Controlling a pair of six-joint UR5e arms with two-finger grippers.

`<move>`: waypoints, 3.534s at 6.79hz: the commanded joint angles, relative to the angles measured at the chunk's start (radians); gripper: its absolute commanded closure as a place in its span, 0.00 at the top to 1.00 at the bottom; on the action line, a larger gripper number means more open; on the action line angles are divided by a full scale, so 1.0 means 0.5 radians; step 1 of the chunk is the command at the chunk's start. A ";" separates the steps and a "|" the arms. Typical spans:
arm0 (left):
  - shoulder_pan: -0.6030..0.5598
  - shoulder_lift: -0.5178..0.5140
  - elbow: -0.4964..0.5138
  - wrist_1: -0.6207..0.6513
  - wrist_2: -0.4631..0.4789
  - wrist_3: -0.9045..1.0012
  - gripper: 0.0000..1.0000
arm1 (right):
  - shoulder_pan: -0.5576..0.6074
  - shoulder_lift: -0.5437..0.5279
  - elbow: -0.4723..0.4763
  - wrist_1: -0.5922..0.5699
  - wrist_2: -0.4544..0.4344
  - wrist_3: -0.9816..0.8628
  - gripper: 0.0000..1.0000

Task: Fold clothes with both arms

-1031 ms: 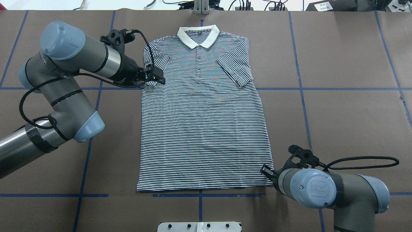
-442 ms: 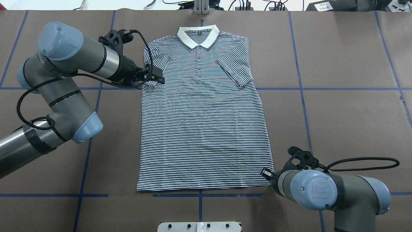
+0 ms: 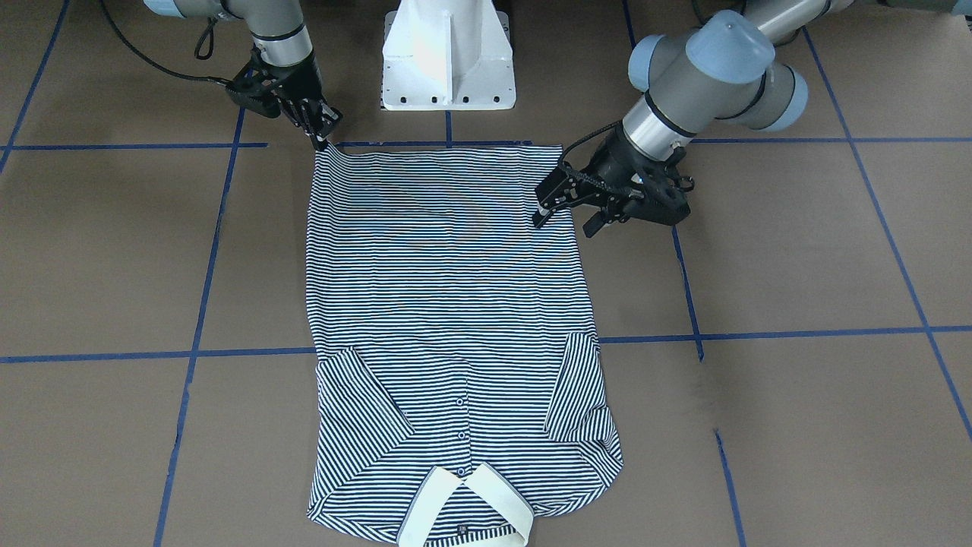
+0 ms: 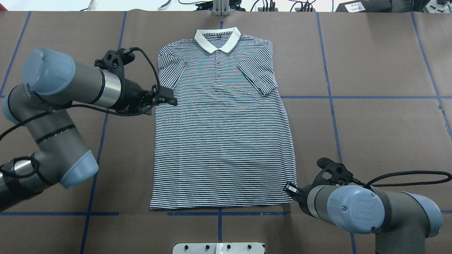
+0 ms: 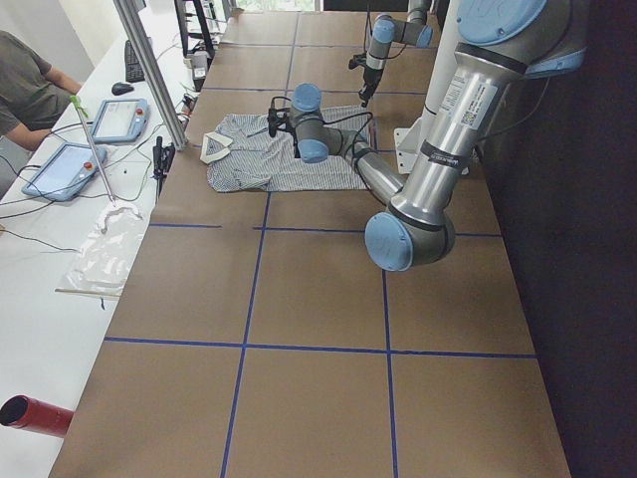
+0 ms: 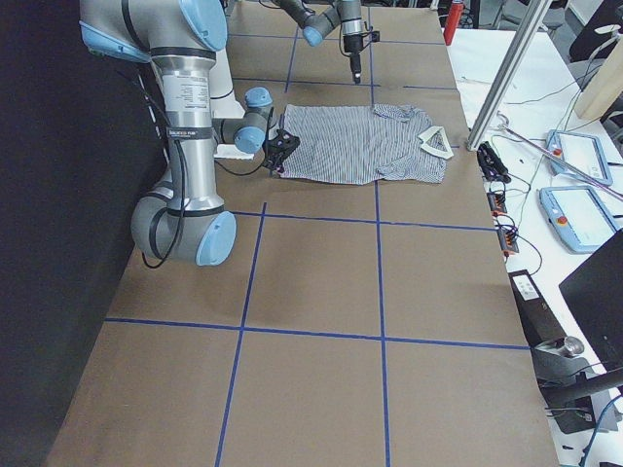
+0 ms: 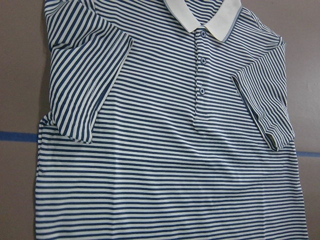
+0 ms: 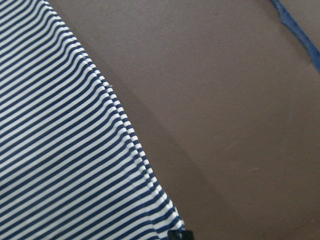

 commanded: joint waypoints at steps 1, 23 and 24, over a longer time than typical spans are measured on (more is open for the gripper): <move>0.470 0.185 -0.265 0.379 0.496 -0.285 0.94 | 0.002 -0.017 0.024 -0.001 0.003 -0.003 0.00; 1.026 0.354 -0.547 0.853 0.696 -0.666 0.00 | -0.129 -0.154 0.225 -0.004 0.074 0.009 0.00; 1.091 0.357 -0.728 1.010 0.696 -0.697 0.00 | -0.239 -0.300 0.396 -0.004 0.074 0.042 0.00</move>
